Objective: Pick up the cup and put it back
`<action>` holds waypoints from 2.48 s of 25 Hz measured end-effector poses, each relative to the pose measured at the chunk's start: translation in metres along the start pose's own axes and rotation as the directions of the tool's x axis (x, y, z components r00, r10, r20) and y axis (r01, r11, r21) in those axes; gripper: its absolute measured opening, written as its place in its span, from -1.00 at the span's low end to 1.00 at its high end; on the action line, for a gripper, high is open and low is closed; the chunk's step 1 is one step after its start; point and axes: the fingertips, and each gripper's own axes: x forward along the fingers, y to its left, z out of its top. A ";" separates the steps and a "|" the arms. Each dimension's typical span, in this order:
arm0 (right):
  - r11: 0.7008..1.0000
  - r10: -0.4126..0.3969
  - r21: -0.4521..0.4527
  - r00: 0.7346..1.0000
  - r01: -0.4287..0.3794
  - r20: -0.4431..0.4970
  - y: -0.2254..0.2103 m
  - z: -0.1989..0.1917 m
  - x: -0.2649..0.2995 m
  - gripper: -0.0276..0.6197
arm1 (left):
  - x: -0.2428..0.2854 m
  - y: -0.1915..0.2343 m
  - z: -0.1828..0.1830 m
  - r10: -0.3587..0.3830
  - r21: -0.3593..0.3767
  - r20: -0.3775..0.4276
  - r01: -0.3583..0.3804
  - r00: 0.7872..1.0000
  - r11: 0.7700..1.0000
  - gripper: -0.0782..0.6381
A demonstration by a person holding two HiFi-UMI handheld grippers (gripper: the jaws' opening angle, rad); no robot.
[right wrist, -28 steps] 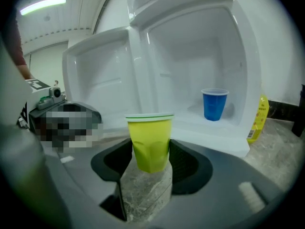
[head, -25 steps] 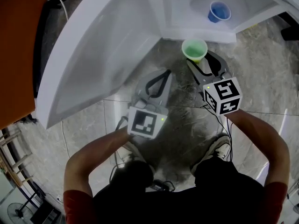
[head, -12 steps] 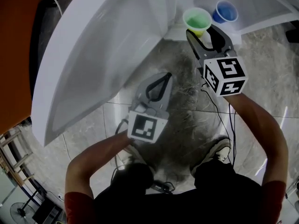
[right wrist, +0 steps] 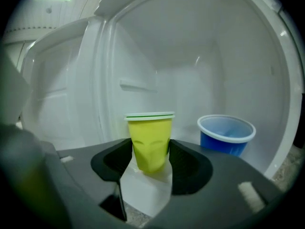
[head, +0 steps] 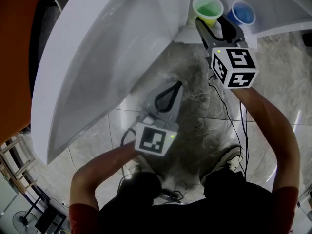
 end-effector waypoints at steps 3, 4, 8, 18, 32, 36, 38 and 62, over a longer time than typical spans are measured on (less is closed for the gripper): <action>1.000 -0.017 0.017 1.000 0.017 0.007 -0.005 0.001 0.004 -0.16 | -0.001 0.005 -0.001 0.011 -0.015 0.000 -0.011 1.000 1.000 -0.79; 1.000 -0.019 0.013 1.000 0.019 0.012 -0.005 0.002 0.005 -0.16 | -0.001 0.006 -0.001 0.013 -0.016 0.002 -0.013 1.000 1.000 -0.79; 1.000 -0.023 -0.021 0.999 0.024 0.035 -0.005 0.003 0.010 -0.16 | -0.001 0.007 -0.001 0.020 -0.028 0.002 -0.020 1.000 0.999 -0.79; 0.998 -0.041 -0.042 0.999 0.042 0.020 -0.006 -0.005 0.005 -0.16 | -0.002 0.007 -0.002 0.024 -0.027 -0.001 -0.024 1.000 0.999 -0.79; 0.999 -0.044 -0.027 0.998 0.043 -0.050 -0.010 -0.026 -0.002 -0.18 | -0.005 0.005 0.000 0.038 -0.042 -0.002 -0.038 0.999 0.998 -0.79; 0.999 -0.031 -0.032 0.998 0.029 -0.063 -0.005 -0.028 -0.012 -0.18 | -0.007 0.004 0.003 0.039 -0.037 0.001 -0.039 0.999 0.999 -0.79; 0.999 -0.022 -0.041 0.997 0.019 -0.072 -0.001 -0.029 -0.018 -0.18 | -0.008 0.004 0.006 0.041 -0.038 0.005 -0.041 0.999 0.998 -0.79; 0.987 0.155 -0.027 0.974 -0.161 -0.166 0.051 -0.059 -0.126 -0.18 | -0.013 0.006 0.014 0.059 0.050 -0.032 -0.058 0.998 0.997 -0.79</action>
